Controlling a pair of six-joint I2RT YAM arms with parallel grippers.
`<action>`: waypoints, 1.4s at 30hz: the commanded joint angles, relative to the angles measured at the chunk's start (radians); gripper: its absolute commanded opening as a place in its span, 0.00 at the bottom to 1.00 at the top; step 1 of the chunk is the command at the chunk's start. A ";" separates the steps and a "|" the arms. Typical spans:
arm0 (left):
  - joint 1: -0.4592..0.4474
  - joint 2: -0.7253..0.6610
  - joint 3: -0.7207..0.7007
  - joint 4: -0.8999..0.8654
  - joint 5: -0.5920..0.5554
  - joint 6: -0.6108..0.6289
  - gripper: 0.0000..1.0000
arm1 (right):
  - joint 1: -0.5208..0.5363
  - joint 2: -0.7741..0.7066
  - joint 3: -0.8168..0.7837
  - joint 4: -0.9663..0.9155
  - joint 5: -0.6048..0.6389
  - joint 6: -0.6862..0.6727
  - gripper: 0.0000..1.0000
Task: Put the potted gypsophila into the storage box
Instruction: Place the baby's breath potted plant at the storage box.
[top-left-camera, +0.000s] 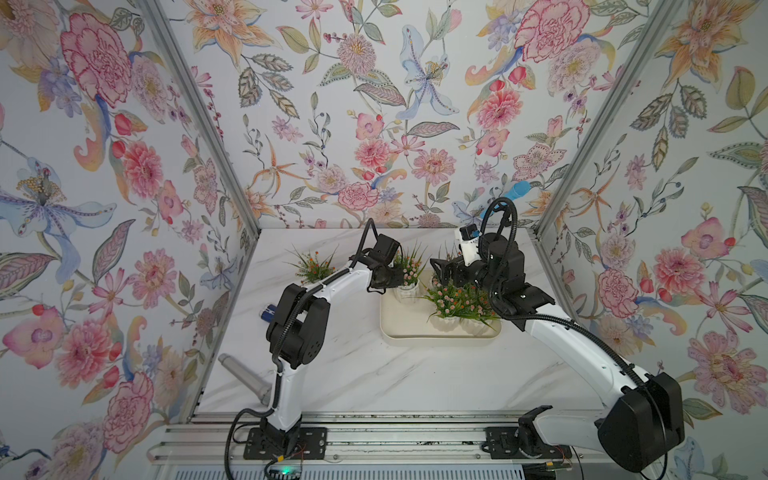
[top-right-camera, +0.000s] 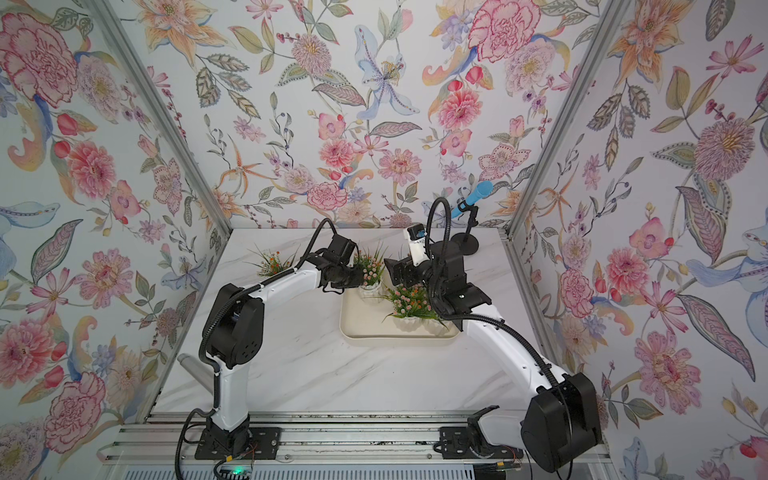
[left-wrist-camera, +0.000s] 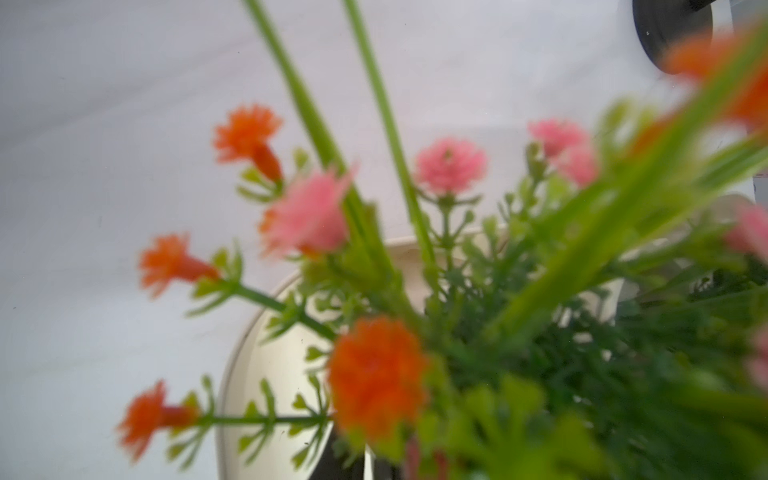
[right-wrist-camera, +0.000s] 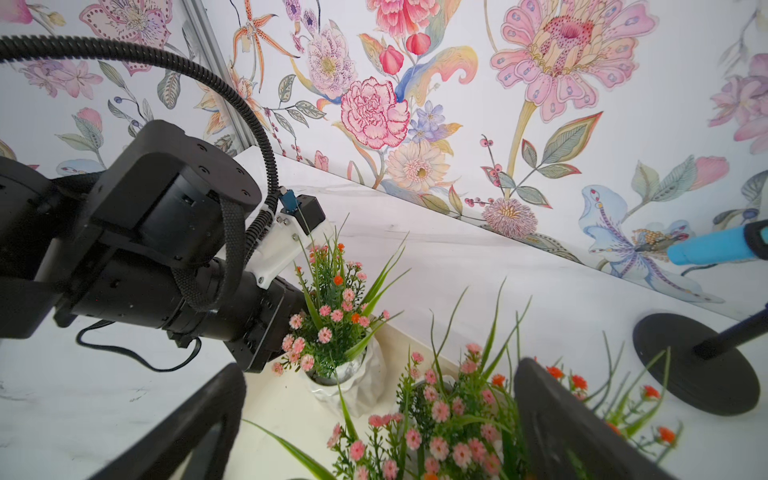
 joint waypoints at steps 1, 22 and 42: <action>-0.010 0.006 0.055 0.027 0.013 0.008 0.02 | -0.006 -0.026 -0.007 -0.009 0.017 -0.001 1.00; -0.011 -0.120 0.020 0.043 -0.037 0.067 0.28 | 0.027 0.011 0.046 -0.033 0.088 0.047 1.00; 0.293 -0.580 -0.337 0.043 -0.136 0.078 0.36 | 0.192 0.406 0.505 -0.089 0.082 0.037 1.00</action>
